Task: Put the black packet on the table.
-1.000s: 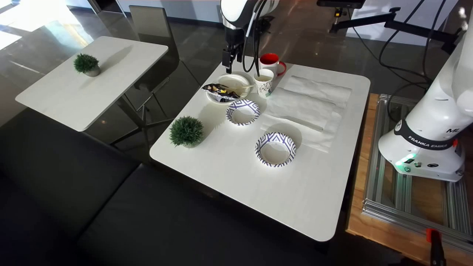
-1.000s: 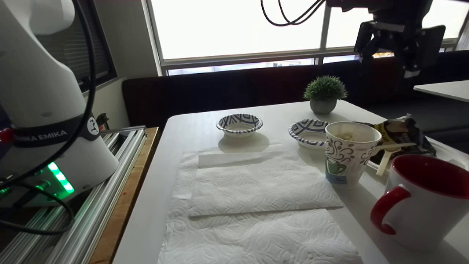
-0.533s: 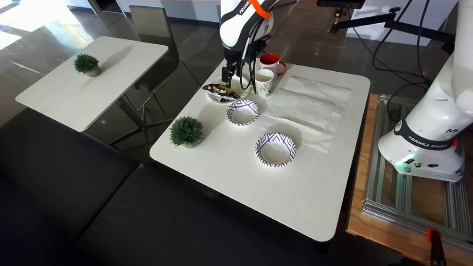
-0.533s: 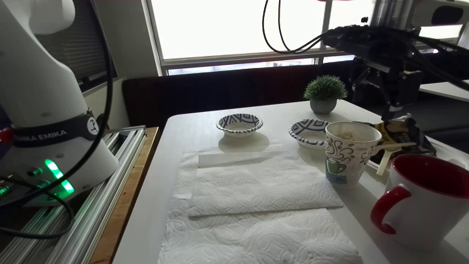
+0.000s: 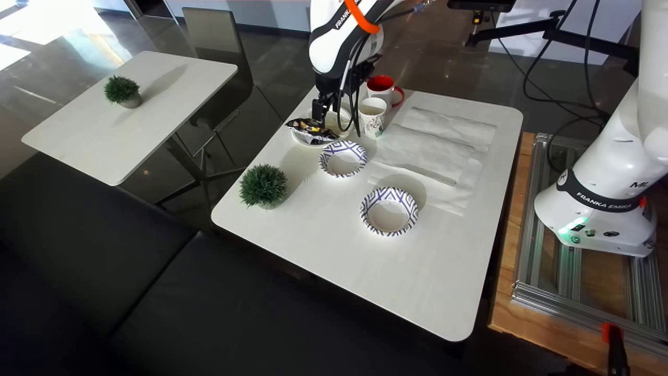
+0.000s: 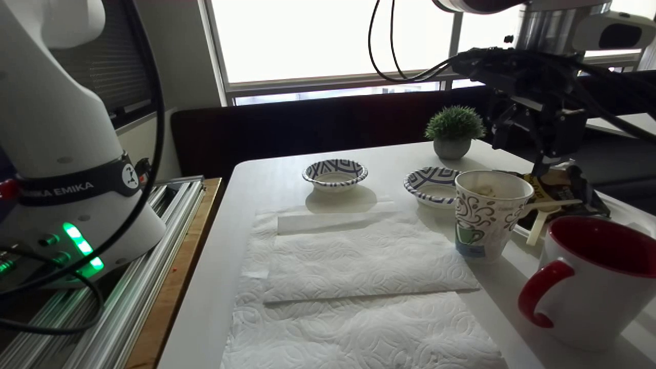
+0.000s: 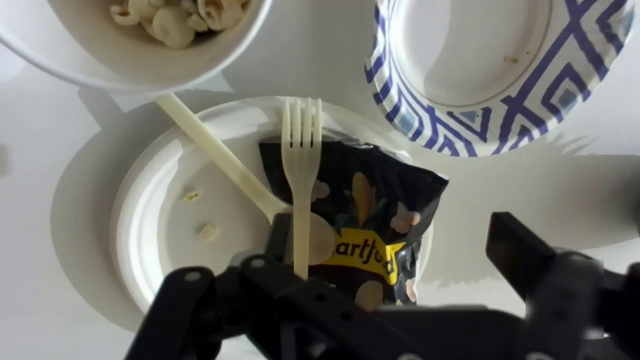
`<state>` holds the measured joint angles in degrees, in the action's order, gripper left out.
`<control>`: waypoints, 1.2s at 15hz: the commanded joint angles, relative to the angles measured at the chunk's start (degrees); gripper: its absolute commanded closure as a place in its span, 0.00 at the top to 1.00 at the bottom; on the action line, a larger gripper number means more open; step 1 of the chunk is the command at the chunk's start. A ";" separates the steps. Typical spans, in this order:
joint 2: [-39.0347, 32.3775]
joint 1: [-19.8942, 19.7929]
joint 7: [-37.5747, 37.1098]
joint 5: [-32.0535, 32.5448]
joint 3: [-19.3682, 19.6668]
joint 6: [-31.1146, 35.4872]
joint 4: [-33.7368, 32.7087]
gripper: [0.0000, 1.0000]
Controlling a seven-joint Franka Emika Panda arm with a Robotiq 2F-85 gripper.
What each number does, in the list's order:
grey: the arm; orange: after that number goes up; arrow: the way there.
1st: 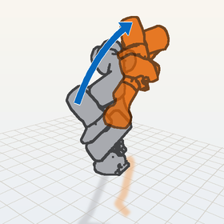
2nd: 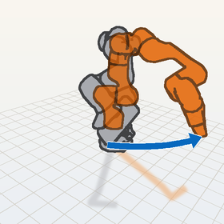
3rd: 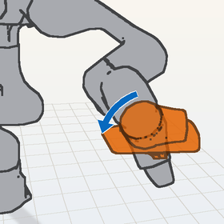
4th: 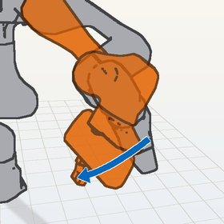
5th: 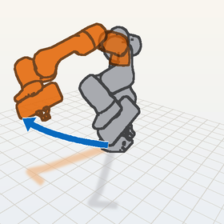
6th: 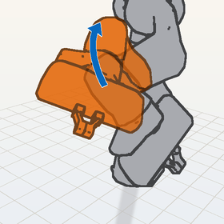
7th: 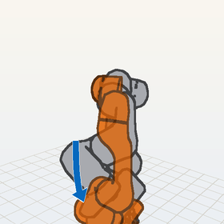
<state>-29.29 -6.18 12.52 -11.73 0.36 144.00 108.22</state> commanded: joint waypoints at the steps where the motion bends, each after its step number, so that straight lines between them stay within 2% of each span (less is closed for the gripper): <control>1: -1.21 -1.15 -0.25 -0.47 -1.71 1.46 -1.39 1.00; 7: -5.10 0.59 -5.79 0.37 -1.77 4.40 -4.72 1.00; 8: -5.94 0.77 -6.79 0.50 -1.53 5.31 -5.40 0.95; 9: -6.69 0.83 -7.60 0.51 -1.44 6.01 -6.00 0.85; 10: -7.32 0.91 -8.49 0.63 -1.30 6.35 -6.47 0.83; 12: -8.50 0.89 -9.66 0.65 -1.29 7.07 -7.46 0.61; 14: -9.23 1.07 -10.94 0.80 -1.10 7.28 -8.07 0.48; 18: -9.13 1.73 -13.99 1.07 -0.38 6.99 -7.91 0.31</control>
<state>-37.55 -5.61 1.91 -11.67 -1.16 150.67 101.71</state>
